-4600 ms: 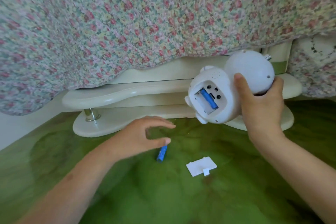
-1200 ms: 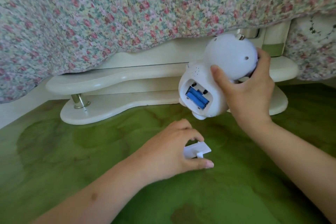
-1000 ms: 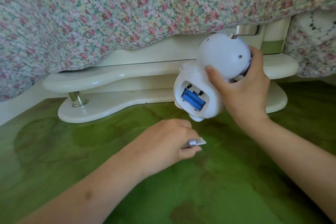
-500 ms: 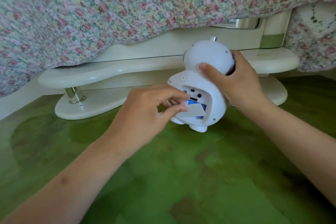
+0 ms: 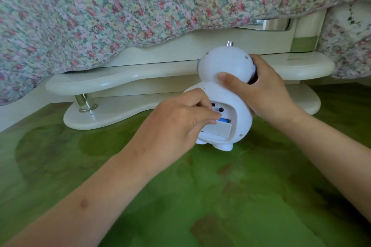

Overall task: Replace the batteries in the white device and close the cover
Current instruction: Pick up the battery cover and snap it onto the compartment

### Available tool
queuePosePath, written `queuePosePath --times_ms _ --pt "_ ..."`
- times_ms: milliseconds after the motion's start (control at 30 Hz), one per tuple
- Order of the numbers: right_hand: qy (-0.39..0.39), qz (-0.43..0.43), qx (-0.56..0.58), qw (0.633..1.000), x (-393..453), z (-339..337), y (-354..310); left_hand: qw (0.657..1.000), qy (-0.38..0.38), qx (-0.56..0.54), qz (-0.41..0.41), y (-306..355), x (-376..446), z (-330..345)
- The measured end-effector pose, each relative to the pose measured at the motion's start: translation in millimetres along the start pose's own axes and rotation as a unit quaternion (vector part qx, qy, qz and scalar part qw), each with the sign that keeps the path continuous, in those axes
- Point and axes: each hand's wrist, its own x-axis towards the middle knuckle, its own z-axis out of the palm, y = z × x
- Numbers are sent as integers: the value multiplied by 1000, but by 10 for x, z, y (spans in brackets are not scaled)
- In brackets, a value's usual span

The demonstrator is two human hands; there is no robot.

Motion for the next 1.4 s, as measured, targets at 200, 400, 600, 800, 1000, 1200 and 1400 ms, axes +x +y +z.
queuePosePath --times_ms 200,400,600,800,1000,1200,1400 --pt "2 -15 -10 1000 -3 -12 -13 1000 21 19 -5 -3 -7 43" --pt "-4 -21 -15 1000 -6 -14 -22 998 52 37 -26 31 -18 39" --pt "-10 -25 -7 1000 -17 -18 -22 994 60 89 24 8 -6 90" --pt "-15 -13 11 1000 -10 -12 12 992 98 77 32 -20 -81 203" --pt "-24 15 75 997 5 -37 53 977 93 168 92 -80 -162 286" --pt "-25 25 86 996 0 -48 34 976 107 166 94 -131 -172 305" --pt "-25 3 39 999 -6 -19 -7 981 133 138 40 1 -87 266"
